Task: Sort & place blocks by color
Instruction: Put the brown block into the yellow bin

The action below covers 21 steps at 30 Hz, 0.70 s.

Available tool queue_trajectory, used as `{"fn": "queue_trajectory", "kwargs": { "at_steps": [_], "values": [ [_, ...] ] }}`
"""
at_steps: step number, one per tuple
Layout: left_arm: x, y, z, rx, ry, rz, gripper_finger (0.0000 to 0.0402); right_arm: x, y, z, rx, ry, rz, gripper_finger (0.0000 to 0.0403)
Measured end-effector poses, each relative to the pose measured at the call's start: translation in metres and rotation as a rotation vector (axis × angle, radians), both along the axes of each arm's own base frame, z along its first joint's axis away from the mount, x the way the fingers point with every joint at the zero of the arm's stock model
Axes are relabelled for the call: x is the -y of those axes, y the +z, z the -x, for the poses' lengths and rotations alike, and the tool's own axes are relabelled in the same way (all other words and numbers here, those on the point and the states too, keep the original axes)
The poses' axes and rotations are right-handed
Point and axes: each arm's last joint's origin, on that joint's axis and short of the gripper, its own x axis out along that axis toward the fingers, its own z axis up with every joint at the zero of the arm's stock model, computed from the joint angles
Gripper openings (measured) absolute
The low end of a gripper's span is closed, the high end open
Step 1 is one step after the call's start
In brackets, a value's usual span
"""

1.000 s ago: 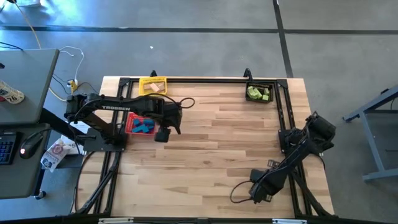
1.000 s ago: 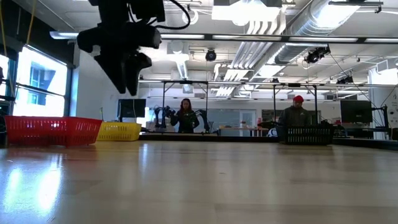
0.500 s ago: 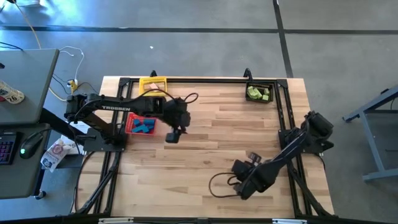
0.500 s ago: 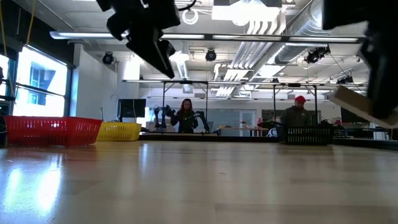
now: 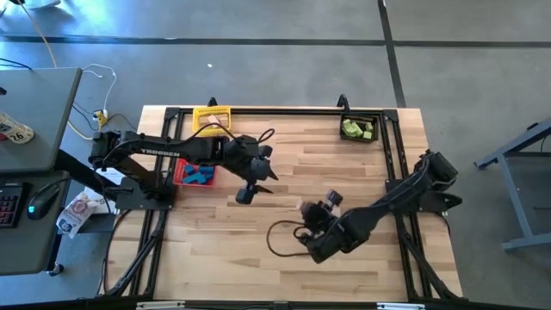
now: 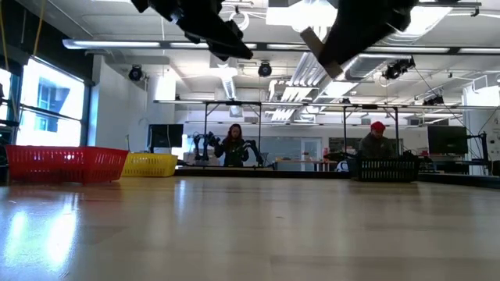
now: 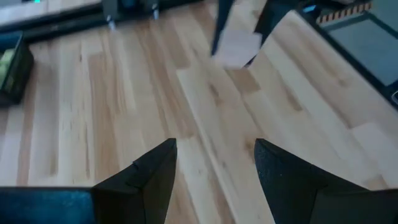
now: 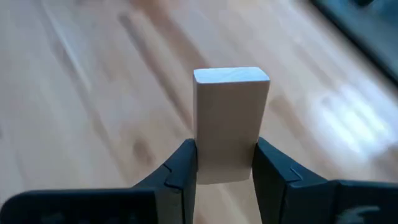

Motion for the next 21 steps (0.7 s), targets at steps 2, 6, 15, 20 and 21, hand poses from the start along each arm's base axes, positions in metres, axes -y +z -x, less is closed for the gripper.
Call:
{"fn": "queue_trajectory", "kwargs": {
  "at_steps": [2, 6, 15, 20, 21],
  "values": [
    [0.004, 0.002, -0.002, 0.022, -0.007, 0.004, 0.0200, 0.003, 0.007, -0.005, 0.025, -0.003, 0.032, 0.0092],
    [0.012, 0.005, -0.006, 0.058, -0.004, 0.027, 0.0200, 0.008, 0.017, -0.015, 0.063, 0.014, 0.080, 0.0092],
    [0.026, 0.013, -0.012, 0.146, -0.019, 0.037, 0.0200, 0.015, 0.028, -0.035, 0.133, 0.078, 0.112, 0.0092],
    [0.029, 0.013, -0.013, 0.150, -0.027, 0.038, 0.0200, 0.016, 0.031, -0.040, 0.168, 0.096, 0.116, 0.0092],
    [0.030, 0.013, -0.013, 0.150, -0.030, 0.038, 0.0200, 0.016, 0.032, -0.042, 0.174, 0.101, 0.119, 0.0092]
  ]
}}
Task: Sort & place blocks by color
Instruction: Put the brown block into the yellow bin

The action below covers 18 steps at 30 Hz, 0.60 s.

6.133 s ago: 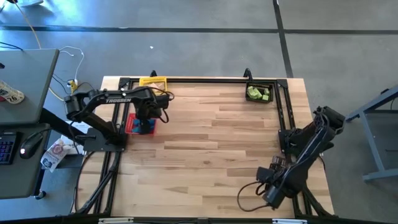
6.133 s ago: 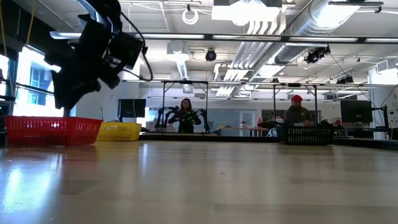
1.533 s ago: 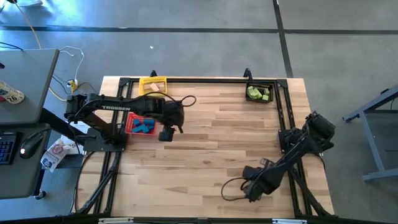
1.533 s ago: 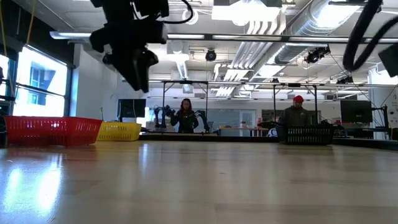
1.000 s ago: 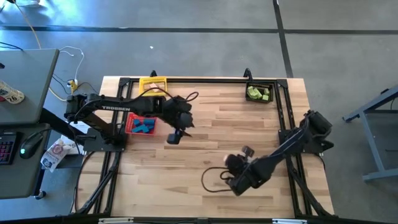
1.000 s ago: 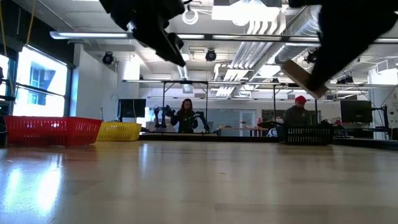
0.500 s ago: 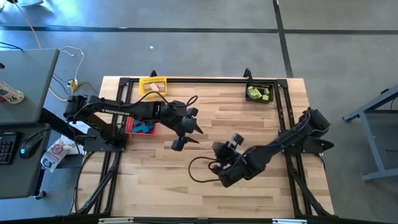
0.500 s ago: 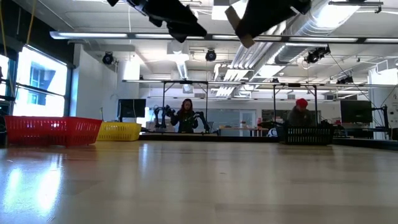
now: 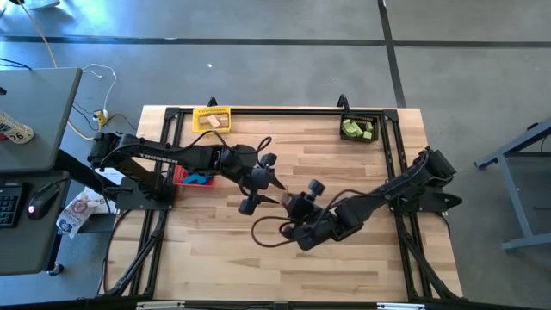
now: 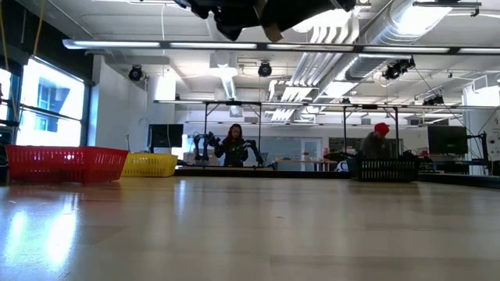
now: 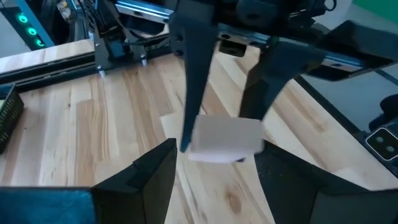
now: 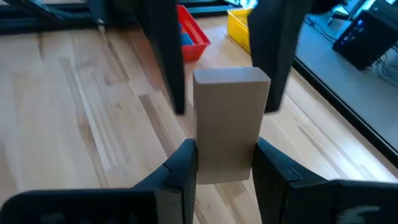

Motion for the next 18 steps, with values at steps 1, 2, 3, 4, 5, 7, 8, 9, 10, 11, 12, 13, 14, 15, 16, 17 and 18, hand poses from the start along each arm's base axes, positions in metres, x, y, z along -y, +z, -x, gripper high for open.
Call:
{"fn": "queue_trajectory", "kwargs": {
  "at_steps": [1, 2, 3, 4, 5, 7, 8, 9, 10, 11, 12, 13, 14, 15, 16, 17, 18],
  "values": [
    [0.0002, 0.0001, -0.0001, 0.002, 0.000, 0.000, 0.0200, -0.0001, 0.0007, -0.0010, 0.007, 0.005, 0.001, 0.0092],
    [0.0003, 0.0005, -0.0003, 0.006, -0.001, 0.000, 0.0200, -0.0002, 0.0012, -0.0016, 0.012, 0.007, 0.001, 0.0092],
    [0.0003, 0.0010, -0.0006, 0.012, -0.001, 0.000, 0.0200, 0.0003, 0.0016, -0.0023, 0.017, 0.006, 0.002, 0.0092],
    [0.0002, 0.0018, -0.0011, 0.021, 0.003, 0.005, 0.0200, 0.0011, 0.0019, -0.0029, 0.018, 0.006, 0.004, 0.0092],
    [0.0002, 0.0027, -0.0015, 0.030, 0.005, 0.009, 0.0200, 0.0015, 0.0022, -0.0034, 0.019, 0.008, 0.006, 0.0092],
    [0.0001, 0.0035, -0.0020, 0.039, 0.006, 0.011, 0.0200, 0.0016, 0.0022, -0.0035, 0.019, 0.009, 0.006, 0.0092],
    [0.0001, 0.0035, -0.0020, 0.039, 0.006, 0.010, 0.0200, 0.0016, 0.0023, -0.0035, 0.019, 0.009, 0.006, 0.0092],
    [0.0001, 0.0035, -0.0019, 0.039, 0.006, 0.010, 0.0198, 0.0017, 0.0024, -0.0037, 0.021, 0.007, 0.007, 0.0092],
    [0.0001, 0.0034, -0.0019, 0.038, 0.006, 0.010, 0.0196, 0.0017, 0.0026, -0.0038, 0.025, 0.004, 0.009, 0.0092],
    [0.0002, 0.0034, -0.0019, 0.038, 0.006, 0.010, 0.0191, 0.0016, 0.0027, -0.0038, 0.026, 0.005, 0.008, 0.0092],
    [0.0002, 0.0032, -0.0018, 0.035, 0.005, 0.011, 0.0186, 0.0015, 0.0028, -0.0039, 0.028, 0.004, 0.008, 0.0092],
    [0.0002, 0.0030, -0.0017, 0.034, 0.005, 0.011, 0.0178, 0.0016, 0.0028, -0.0039, 0.027, 0.004, 0.009, 0.0092],
    [0.0000, 0.0030, -0.0017, 0.033, 0.006, 0.010, 0.0169, 0.0016, 0.0028, -0.0039, 0.028, 0.004, 0.009, 0.0092],
    [0.0000, 0.0031, -0.0017, 0.034, 0.006, 0.009, 0.0158, 0.0017, 0.0028, -0.0040, 0.029, 0.003, 0.008, 0.0092],
    [0.0002, 0.0031, -0.0017, 0.035, 0.002, 0.004, 0.0147, 0.0016, 0.0028, -0.0040, 0.028, 0.004, 0.008, 0.0092],
    [0.0002, 0.0030, -0.0017, 0.037, -0.003, -0.004, 0.0134, 0.0015, 0.0028, -0.0040, 0.028, 0.006, 0.004, 0.0092],
    [0.0002, 0.0030, -0.0017, 0.038, -0.008, -0.013, 0.0122, 0.0013, 0.0027, -0.0040, 0.027, 0.009, -0.001, 0.0092]
  ]
}}
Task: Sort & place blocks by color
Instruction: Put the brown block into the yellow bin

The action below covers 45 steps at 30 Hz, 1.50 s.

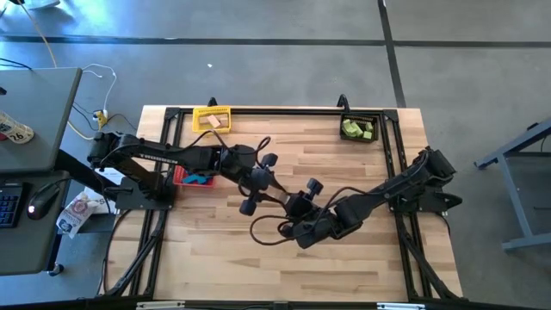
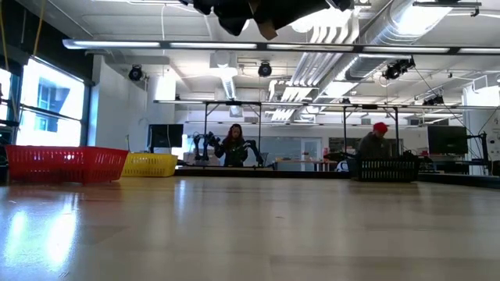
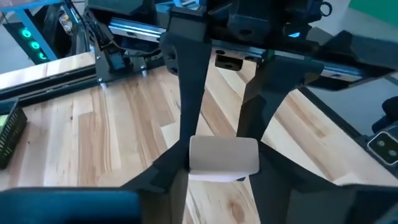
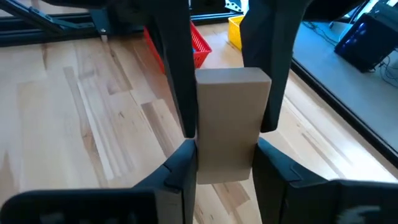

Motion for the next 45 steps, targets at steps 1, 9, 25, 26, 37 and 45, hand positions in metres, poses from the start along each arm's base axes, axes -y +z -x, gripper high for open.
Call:
{"fn": "queue_trajectory", "kwargs": {
  "at_steps": [1, 9, 25, 26, 37, 45],
  "values": [
    [0.000, 0.000, 0.000, 0.001, -0.004, -0.008, 0.0111, 0.000, 0.000, 0.000, 0.000, 0.001, -0.004, 0.0092],
    [-0.008, -0.010, 0.009, -0.131, 0.021, -0.062, 0.0103, 0.000, 0.000, 0.000, -0.005, 0.010, -0.003, 0.0206],
    [-0.085, 0.020, 0.114, -0.481, 0.574, -0.275, 0.0108, 0.005, -0.001, -0.002, -0.017, 0.000, -0.005, 0.0253],
    [-0.091, 0.022, 0.119, -0.486, 0.618, -0.293, 0.0108, 0.006, -0.001, -0.002, -0.019, -0.001, -0.006, 0.0253],
    [-0.169, 0.002, 0.155, -0.689, 0.968, -0.320, 0.0108, 0.010, -0.001, -0.003, -0.024, -0.005, -0.009, 0.0254],
    [-0.212, -0.037, 0.166, -0.880, 1.050, -0.253, 0.0109, 0.010, -0.001, -0.003, -0.020, -0.008, -0.014, 0.0254]
  ]
}}
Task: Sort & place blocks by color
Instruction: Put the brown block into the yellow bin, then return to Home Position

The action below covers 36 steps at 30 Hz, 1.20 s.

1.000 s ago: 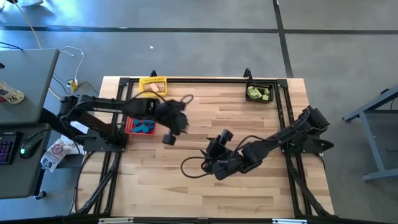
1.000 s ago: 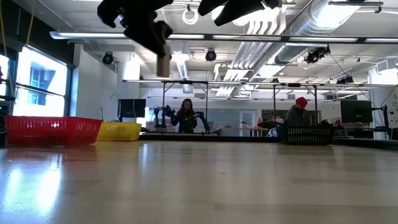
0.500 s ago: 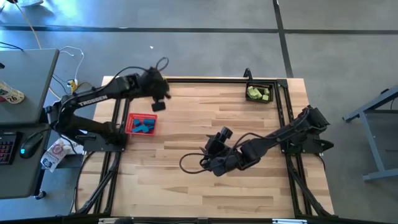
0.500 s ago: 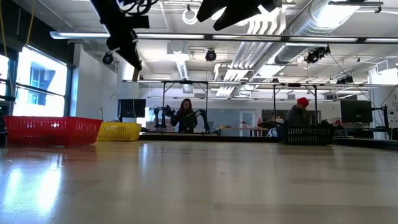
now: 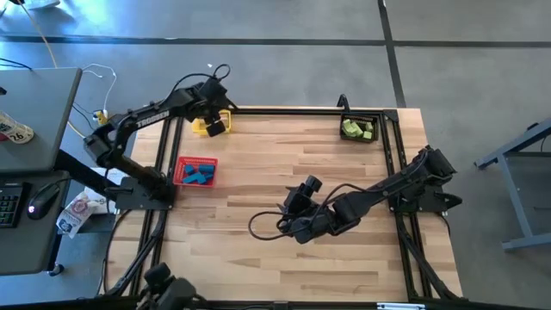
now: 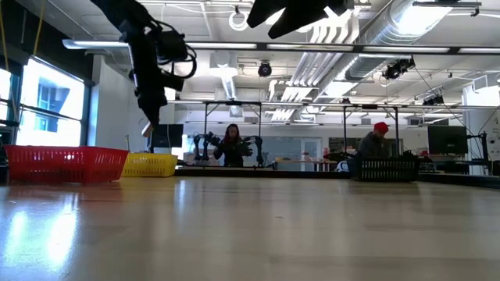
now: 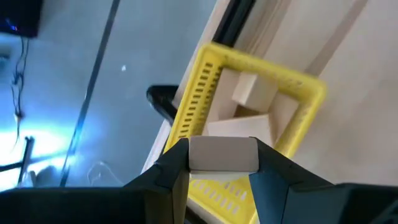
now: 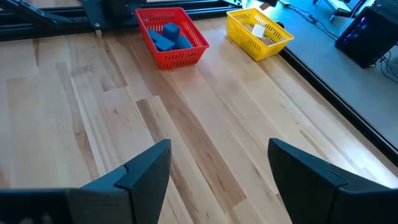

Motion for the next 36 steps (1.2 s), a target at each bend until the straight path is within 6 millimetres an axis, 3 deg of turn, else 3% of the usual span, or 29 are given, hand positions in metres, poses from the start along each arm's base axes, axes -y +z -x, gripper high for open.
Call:
{"fn": "queue_trajectory", "kwargs": {
  "at_steps": [8, 19, 28, 36],
  "values": [
    [-0.019, -0.032, 0.001, -0.156, 0.038, 0.053, 0.0110, -0.001, 0.000, 0.000, -0.006, 0.011, -0.011, 0.0254],
    [-0.027, -0.059, -0.003, -0.249, 0.029, 0.129, 0.0122, -0.001, -0.001, 0.000, -0.009, 0.016, -0.017, 0.0254],
    [-0.026, -0.058, -0.003, -0.211, 0.066, 0.135, 0.0184, -0.001, -0.001, 0.000, -0.009, 0.016, -0.018, 0.0254],
    [-0.026, -0.039, -0.019, -0.036, 0.042, 0.172, 0.0191, -0.001, -0.001, 0.000, -0.035, 0.045, 0.018, 0.0254]
  ]
}}
